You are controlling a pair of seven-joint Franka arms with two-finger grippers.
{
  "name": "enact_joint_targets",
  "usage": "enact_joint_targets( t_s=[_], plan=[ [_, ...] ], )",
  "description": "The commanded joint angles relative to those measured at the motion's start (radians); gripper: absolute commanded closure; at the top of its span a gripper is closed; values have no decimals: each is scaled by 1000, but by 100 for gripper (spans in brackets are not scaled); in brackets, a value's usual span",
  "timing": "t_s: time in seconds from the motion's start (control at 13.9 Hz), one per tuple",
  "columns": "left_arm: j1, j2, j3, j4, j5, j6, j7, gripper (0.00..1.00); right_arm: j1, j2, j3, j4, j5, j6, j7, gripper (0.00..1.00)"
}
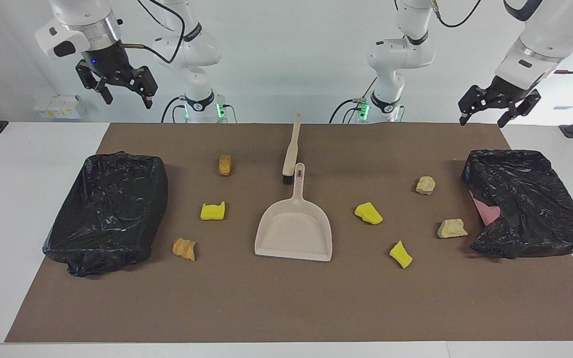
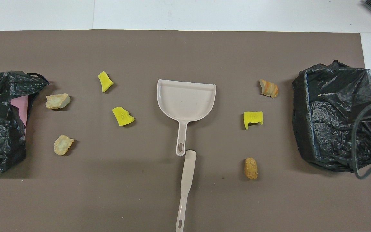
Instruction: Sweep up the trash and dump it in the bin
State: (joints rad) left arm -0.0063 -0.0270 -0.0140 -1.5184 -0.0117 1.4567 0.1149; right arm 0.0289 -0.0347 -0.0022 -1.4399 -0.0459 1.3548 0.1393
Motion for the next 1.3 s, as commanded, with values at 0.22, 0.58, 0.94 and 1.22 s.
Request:
enact_joint_targets(
  t_s=[0.22, 0.58, 0.94, 1.22],
  plan=[
    [5, -1, -6, 14, 12, -21, 9, 0, 0, -11, -13, -16, 37, 9, -20, 0],
    [-4, -11, -11, -9, 10, -15, 15, 0, 0, -14, -12, -19, 37, 7, -17, 0],
    [-11, -33, -20, -63, -22, -9, 17, 0, 0, -14, -12, -19, 37, 9, -20, 0],
    [-56, -47, -43, -127, -22, 23, 12, 0, 0, -14, -12, -19, 37, 9, -20, 0]
  ],
)
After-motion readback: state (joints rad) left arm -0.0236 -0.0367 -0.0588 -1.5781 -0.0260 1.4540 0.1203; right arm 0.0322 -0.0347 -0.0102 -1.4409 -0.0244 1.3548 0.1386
